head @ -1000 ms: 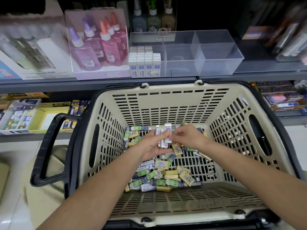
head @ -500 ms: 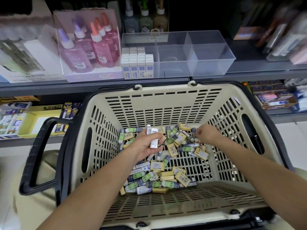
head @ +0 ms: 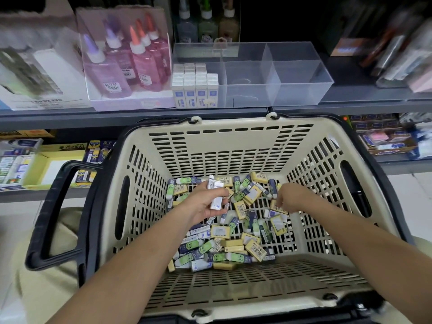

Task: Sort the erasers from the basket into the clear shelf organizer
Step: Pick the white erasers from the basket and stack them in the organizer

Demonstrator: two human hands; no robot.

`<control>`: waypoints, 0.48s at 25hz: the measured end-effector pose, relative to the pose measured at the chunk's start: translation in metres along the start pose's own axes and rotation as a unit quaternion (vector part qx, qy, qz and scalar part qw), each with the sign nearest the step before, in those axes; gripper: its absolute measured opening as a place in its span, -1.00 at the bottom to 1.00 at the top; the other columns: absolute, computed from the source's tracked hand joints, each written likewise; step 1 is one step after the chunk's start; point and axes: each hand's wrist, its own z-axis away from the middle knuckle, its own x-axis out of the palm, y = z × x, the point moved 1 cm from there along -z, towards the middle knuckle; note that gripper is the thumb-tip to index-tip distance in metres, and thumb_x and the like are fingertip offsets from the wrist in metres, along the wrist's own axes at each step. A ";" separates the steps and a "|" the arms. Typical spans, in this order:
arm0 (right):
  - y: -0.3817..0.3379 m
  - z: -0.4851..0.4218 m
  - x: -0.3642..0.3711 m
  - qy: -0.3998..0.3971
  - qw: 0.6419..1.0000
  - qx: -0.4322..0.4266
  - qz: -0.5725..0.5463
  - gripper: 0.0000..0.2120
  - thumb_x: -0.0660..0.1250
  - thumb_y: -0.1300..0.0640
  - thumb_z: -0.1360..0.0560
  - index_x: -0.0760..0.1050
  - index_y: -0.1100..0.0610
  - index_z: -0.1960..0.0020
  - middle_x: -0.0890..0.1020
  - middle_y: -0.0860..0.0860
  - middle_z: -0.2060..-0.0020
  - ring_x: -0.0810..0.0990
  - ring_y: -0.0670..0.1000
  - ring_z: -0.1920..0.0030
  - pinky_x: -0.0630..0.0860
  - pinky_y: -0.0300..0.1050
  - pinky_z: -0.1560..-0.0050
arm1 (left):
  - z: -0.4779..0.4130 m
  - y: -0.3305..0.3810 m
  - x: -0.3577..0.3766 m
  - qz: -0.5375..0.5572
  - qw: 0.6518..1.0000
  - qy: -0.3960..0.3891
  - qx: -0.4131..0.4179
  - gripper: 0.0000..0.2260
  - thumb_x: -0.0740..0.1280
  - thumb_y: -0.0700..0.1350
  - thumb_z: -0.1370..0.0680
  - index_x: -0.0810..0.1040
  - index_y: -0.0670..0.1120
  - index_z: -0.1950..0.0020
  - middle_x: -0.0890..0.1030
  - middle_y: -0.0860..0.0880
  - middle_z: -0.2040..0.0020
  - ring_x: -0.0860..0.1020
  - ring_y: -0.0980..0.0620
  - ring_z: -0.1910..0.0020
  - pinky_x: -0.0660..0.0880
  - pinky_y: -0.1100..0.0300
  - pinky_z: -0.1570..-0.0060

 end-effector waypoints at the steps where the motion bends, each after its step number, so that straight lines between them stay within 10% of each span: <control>1: -0.004 0.001 0.003 -0.030 0.999 -0.021 -0.030 -0.73 0.29 0.35 -0.45 0.59 0.16 -0.10 0.64 0.07 0.02 0.61 0.00 0.15 0.56 -0.17 0.14 | 0.000 0.000 0.000 -0.002 1.000 -0.001 -0.001 -0.72 0.45 -0.28 -0.41 0.47 -0.05 -0.02 0.60 -0.08 0.11 0.60 0.05 0.23 0.57 0.16 0.35; 5: -0.017 0.002 0.015 0.009 0.997 -0.057 0.048 -0.75 0.36 0.11 -0.47 0.56 0.08 -0.15 0.62 0.01 -0.10 0.60 0.04 -0.05 0.57 -0.06 -0.02 | 0.000 0.000 0.001 -0.007 1.000 -0.008 0.001 -0.71 0.44 -0.29 -0.41 0.47 -0.06 -0.04 0.60 -0.08 0.13 0.59 0.05 0.26 0.57 0.16 0.35; 12: -0.029 0.007 0.025 0.035 0.982 -0.086 0.163 -0.88 0.27 0.04 -0.49 0.41 0.09 0.10 0.53 -0.02 0.21 0.50 0.02 0.16 0.48 -0.12 0.17 | 0.007 0.003 0.002 0.018 0.998 -0.050 -0.013 -0.68 0.46 -0.30 -0.40 0.47 -0.06 -0.05 0.64 -0.09 0.16 0.62 0.02 0.23 0.58 0.14 0.30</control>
